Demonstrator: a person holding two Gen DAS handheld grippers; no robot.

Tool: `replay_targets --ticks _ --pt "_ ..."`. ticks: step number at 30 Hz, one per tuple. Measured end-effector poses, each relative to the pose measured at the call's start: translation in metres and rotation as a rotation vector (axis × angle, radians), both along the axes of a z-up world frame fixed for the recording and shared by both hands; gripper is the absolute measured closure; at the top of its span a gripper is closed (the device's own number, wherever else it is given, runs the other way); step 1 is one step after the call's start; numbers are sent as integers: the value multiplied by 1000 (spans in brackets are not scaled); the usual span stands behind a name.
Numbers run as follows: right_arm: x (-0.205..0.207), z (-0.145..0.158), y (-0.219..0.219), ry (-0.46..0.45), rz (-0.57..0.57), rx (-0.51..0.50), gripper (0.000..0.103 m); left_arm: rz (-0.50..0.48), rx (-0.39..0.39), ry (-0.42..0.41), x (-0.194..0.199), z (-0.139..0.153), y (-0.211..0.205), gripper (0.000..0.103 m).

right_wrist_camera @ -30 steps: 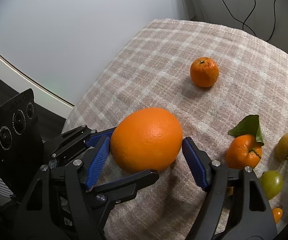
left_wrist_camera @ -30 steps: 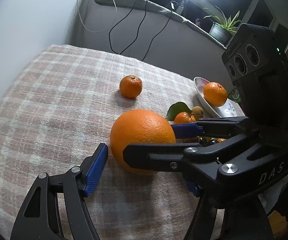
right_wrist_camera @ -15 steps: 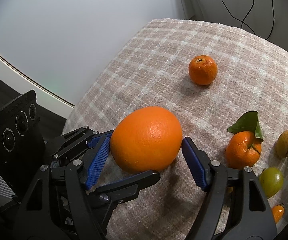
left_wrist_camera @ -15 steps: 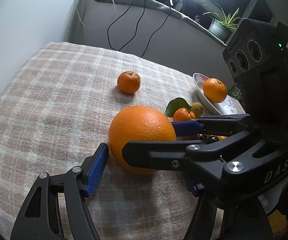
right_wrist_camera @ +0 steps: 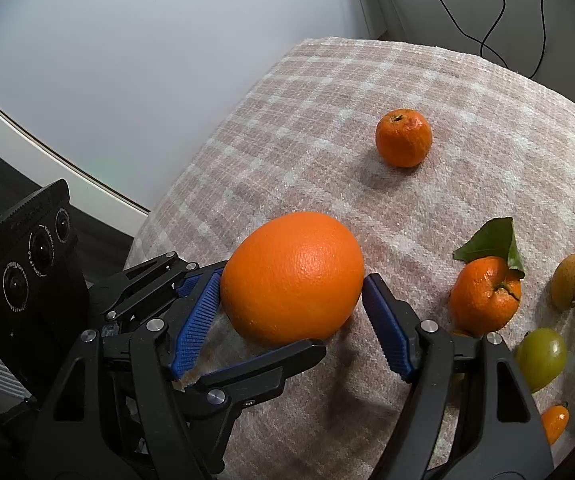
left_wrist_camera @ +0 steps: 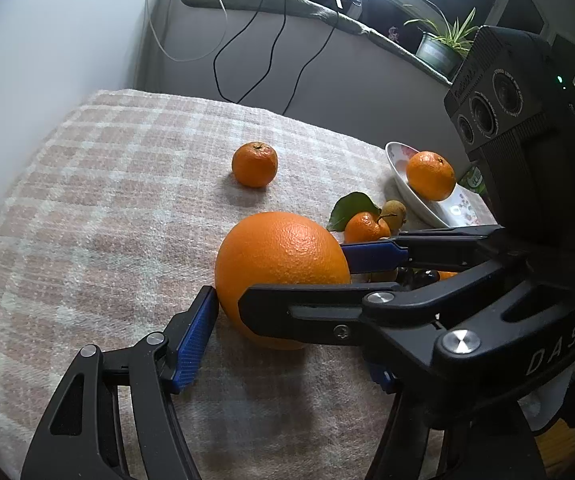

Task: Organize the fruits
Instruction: 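Lift the second orange with the right gripper and carry it toward the plate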

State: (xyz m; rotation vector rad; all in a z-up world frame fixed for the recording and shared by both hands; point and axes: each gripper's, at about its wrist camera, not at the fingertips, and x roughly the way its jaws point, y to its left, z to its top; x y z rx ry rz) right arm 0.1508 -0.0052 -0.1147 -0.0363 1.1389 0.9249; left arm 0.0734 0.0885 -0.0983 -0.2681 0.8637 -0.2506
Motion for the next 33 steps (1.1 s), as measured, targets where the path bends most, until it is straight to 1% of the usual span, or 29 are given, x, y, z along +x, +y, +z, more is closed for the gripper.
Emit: replay_targets --ticks 7,14,27,33 --pt "-1 0 -1 0 1 3 27 1 17 -3 -2 1 -3 37" --pt "-5 8 -10 -14 -8 11 28 -10 32 -19 -4 9 -11 37" --pt "-7 28 -45 -51 -55 37 28 -63 60 -57 2 27 -41 37" --pt "-6 37 -65 -75 -92 45 28 -98 66 -74 12 34 -61 37"
